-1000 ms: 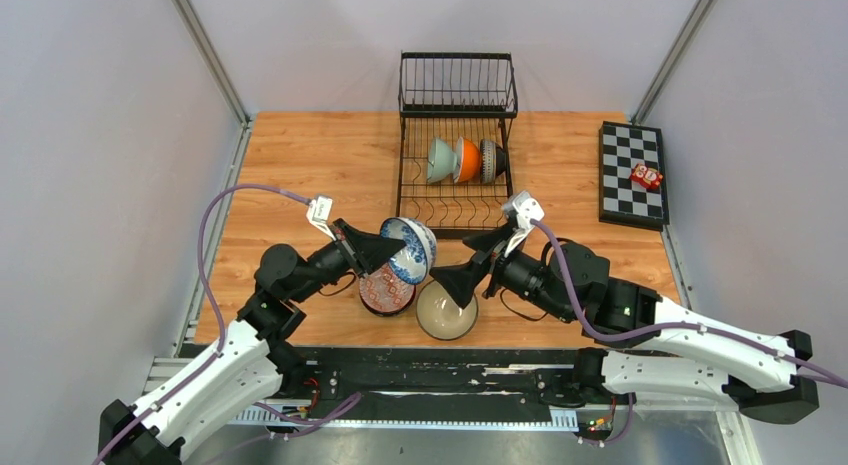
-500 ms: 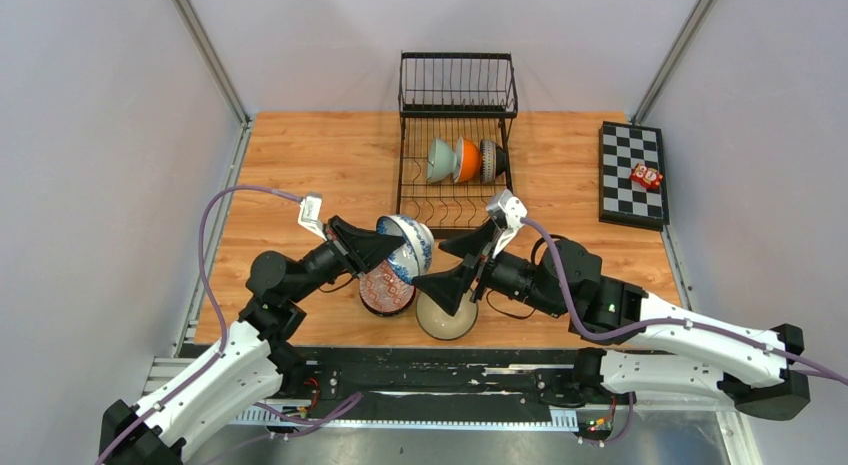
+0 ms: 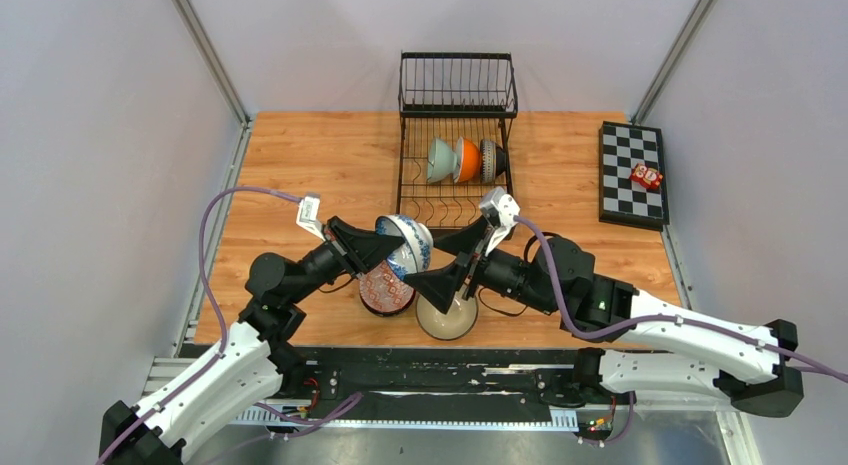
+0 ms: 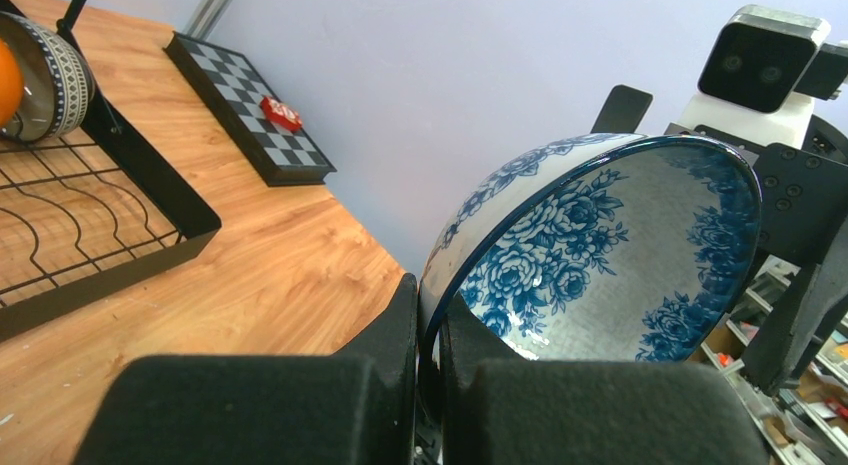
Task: Load the bowls into the dish rack
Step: Place the bowl in the dish rack.
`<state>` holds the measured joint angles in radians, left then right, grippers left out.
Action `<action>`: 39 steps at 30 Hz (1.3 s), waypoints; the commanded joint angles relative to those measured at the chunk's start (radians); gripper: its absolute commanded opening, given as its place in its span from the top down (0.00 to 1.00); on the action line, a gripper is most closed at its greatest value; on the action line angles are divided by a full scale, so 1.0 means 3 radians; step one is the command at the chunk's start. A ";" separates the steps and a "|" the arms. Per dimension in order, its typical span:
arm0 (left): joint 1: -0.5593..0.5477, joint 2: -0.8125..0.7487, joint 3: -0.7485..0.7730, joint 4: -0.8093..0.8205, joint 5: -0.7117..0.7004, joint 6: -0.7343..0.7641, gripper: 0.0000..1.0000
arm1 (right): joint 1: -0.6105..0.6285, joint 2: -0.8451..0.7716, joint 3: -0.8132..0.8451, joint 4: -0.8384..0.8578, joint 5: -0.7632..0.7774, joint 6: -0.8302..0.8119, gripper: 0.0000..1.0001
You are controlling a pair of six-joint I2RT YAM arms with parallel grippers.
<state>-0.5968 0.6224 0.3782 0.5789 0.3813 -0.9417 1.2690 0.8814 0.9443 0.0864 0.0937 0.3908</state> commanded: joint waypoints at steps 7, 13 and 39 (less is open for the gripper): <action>0.0028 -0.0051 -0.0004 0.0097 -0.0162 -0.0082 1.00 | -0.0026 0.0143 0.0181 0.0198 -0.0113 -0.0144 0.00; 0.0029 -0.0058 0.0043 -0.0028 -0.0182 -0.0013 1.00 | -0.0027 0.0176 0.0208 0.0163 -0.0135 -0.0175 0.03; 0.0027 0.0014 0.0298 -0.0297 -0.0125 0.0185 1.00 | -0.0025 0.0317 0.0374 -0.0119 -0.0207 -0.0329 0.26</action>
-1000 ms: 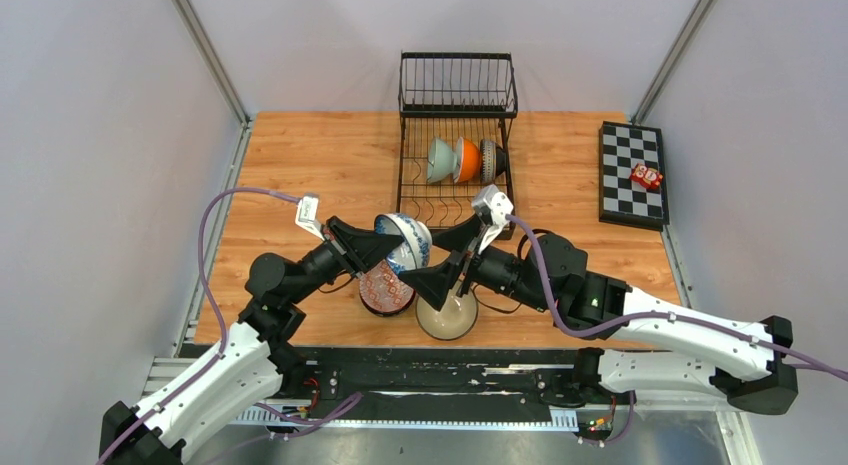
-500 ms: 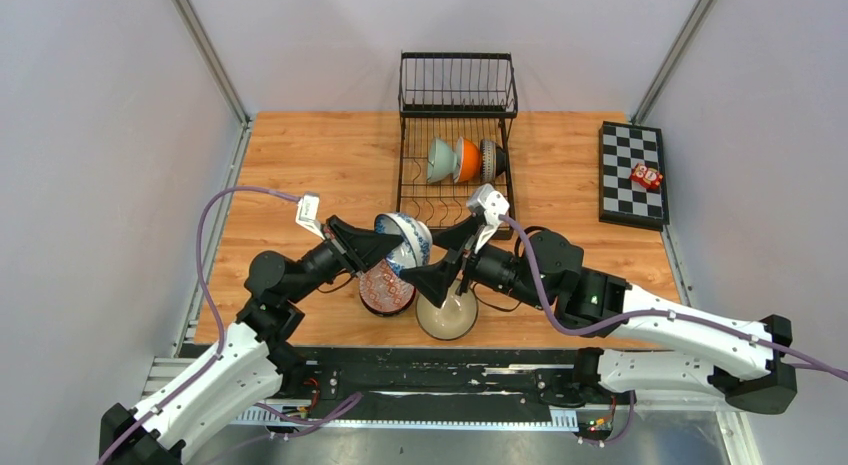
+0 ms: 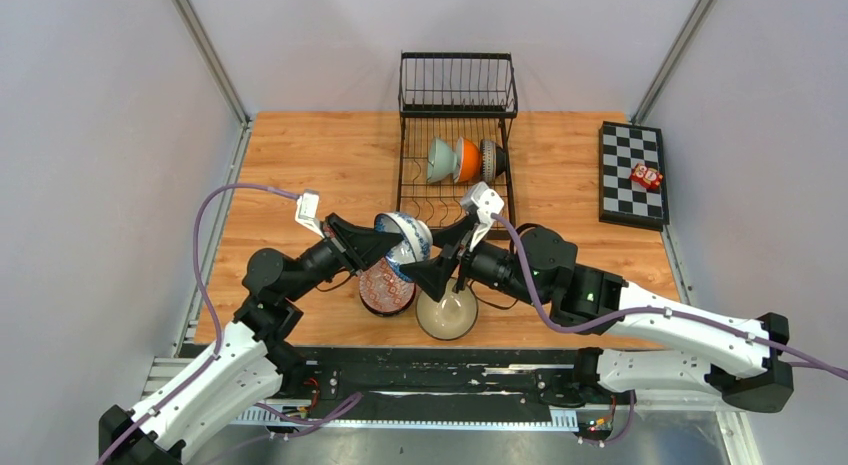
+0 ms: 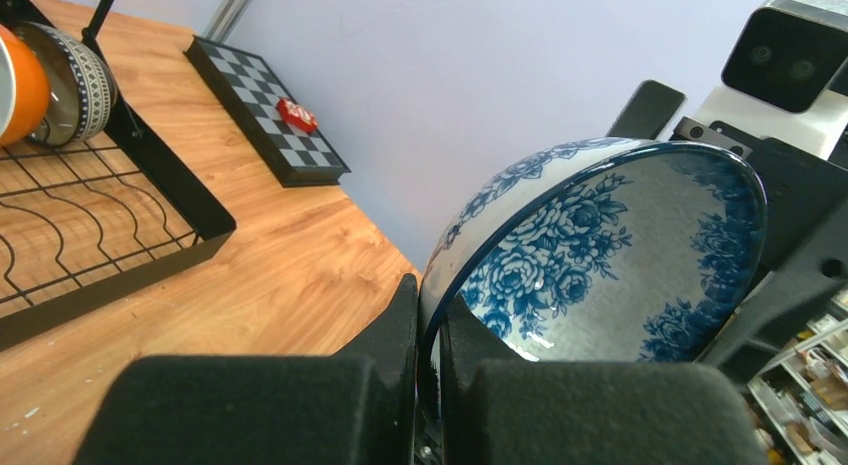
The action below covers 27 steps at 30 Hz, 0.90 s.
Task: Load the bowls into the dish rack
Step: Place the bowl in the dish rack.
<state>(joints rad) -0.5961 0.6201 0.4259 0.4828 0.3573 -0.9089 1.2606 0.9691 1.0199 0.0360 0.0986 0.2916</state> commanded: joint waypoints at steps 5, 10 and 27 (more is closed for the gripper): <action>0.0028 0.0042 0.0137 0.0042 -0.0039 0.0059 1.00 | 0.0003 0.0031 0.0126 0.0023 -0.0239 -0.0029 0.97; 0.0027 0.0032 0.0140 -0.0030 -0.0054 0.0078 1.00 | 0.0006 -0.0023 0.0074 0.0071 -0.0155 -0.0033 0.97; 0.0026 -0.0065 0.0219 -0.0684 -0.0213 0.0280 0.68 | 0.0006 0.0008 0.0216 -0.0025 0.0253 -0.0070 0.97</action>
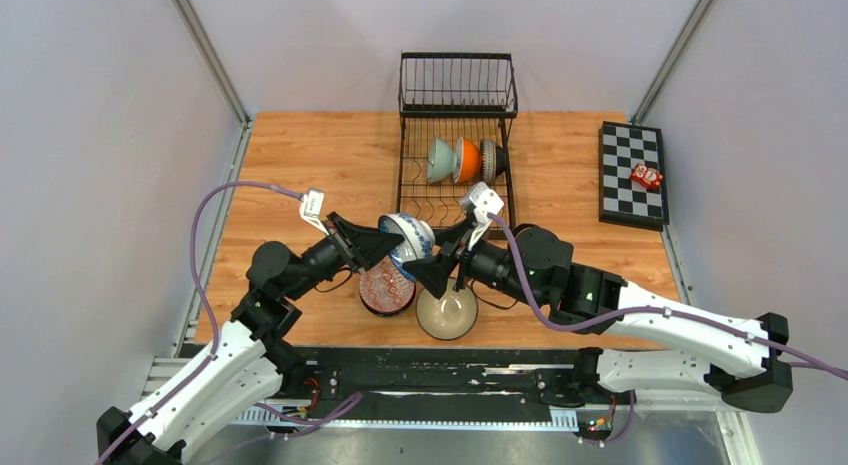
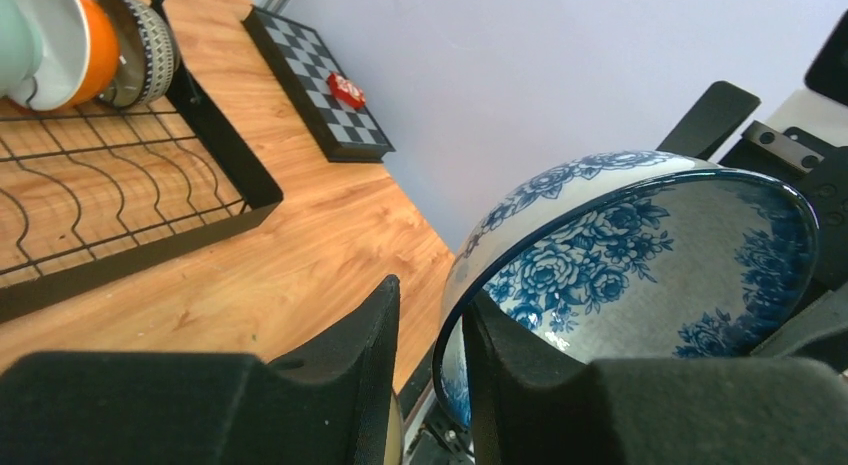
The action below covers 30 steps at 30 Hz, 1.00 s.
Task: Load the bowls into the dish rack
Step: Place the bowl in the dish rack.
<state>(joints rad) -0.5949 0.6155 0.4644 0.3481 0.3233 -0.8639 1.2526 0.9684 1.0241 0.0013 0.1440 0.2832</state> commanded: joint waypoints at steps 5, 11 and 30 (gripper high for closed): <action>0.0022 -0.0087 0.0117 -0.0393 -0.0173 0.0193 0.56 | 0.0033 0.0038 0.0231 0.0083 0.0147 -0.0048 0.97; 0.0024 -0.0074 0.0107 -0.0368 -0.0177 0.0168 0.45 | 0.0029 0.0063 0.0250 0.0096 0.0098 0.0004 0.97; 0.0022 0.0021 -0.0016 0.0311 0.0202 -0.0169 1.00 | 0.0028 0.0009 0.0234 0.0034 0.0097 0.0051 0.97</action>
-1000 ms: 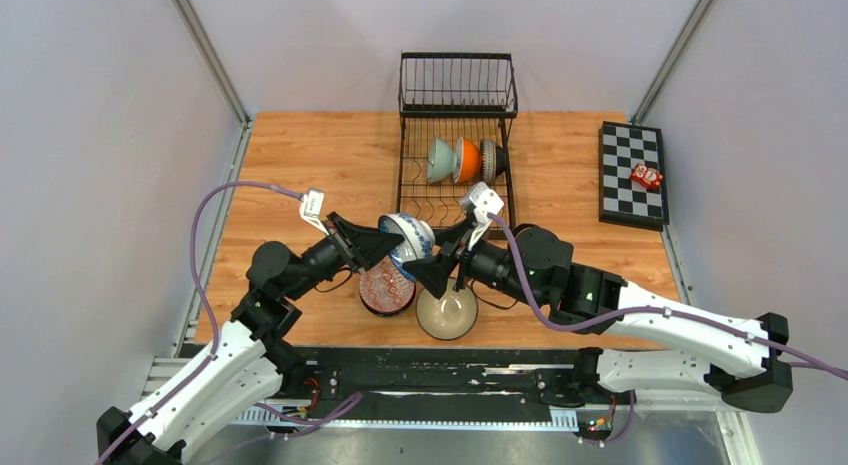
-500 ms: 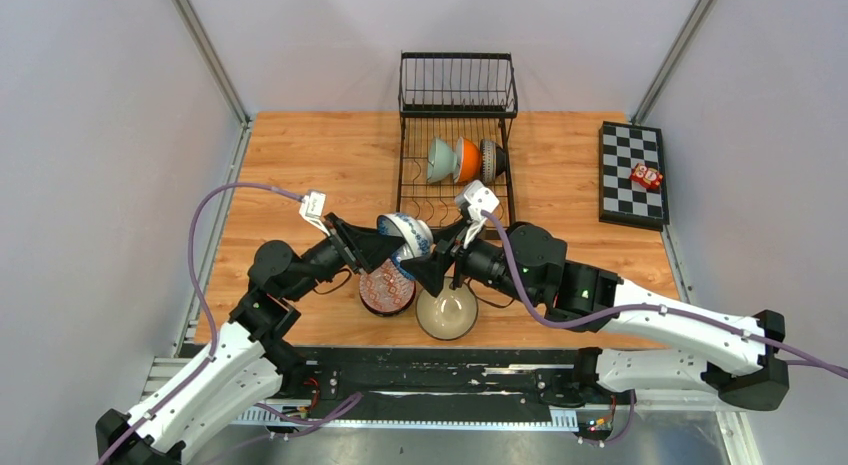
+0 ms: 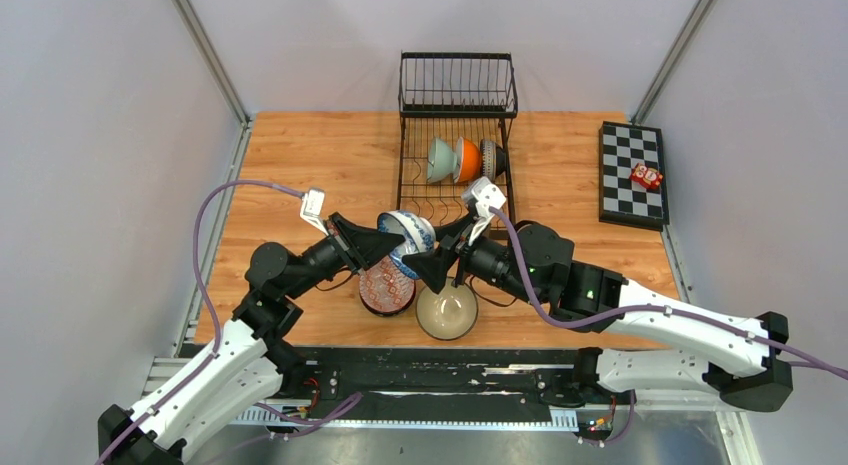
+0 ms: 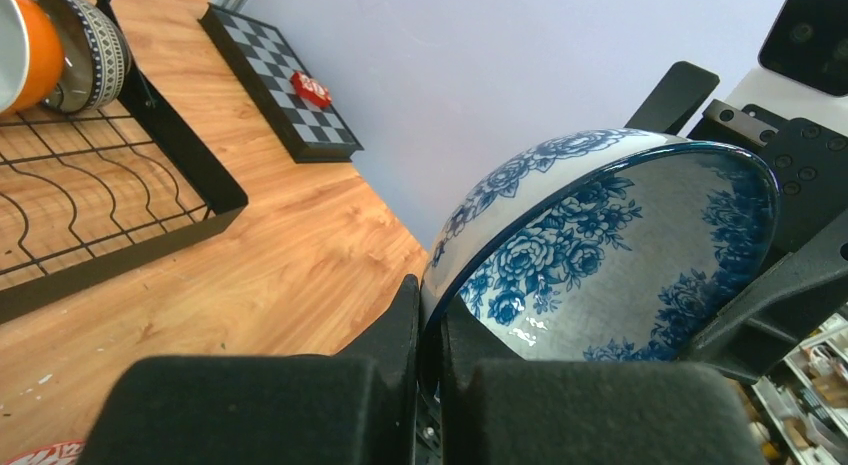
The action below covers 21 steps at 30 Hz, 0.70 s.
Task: Load the bowls into the dish rack
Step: Place the bowl in the dish rack.
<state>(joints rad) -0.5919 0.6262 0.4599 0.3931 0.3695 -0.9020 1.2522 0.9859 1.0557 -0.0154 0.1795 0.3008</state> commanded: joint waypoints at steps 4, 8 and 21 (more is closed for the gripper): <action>0.0011 -0.0027 0.0034 0.0177 0.0037 -0.0007 1.00 | 0.0031 -0.0074 0.0113 0.0064 -0.0022 -0.0004 0.86; 0.0014 -0.0027 0.0084 0.0175 0.0025 0.0036 1.00 | 0.0032 -0.0077 0.0107 -0.0036 -0.0057 0.0009 0.50; 0.0011 0.0014 0.0186 0.0160 0.0006 0.0102 1.00 | 0.0033 -0.0110 0.0048 -0.0138 -0.0112 0.0072 0.00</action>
<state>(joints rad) -0.5911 0.6289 0.4606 0.3943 0.3737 -0.8852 1.2526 0.9607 1.0565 -0.0277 0.1627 0.3138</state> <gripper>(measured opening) 0.030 0.997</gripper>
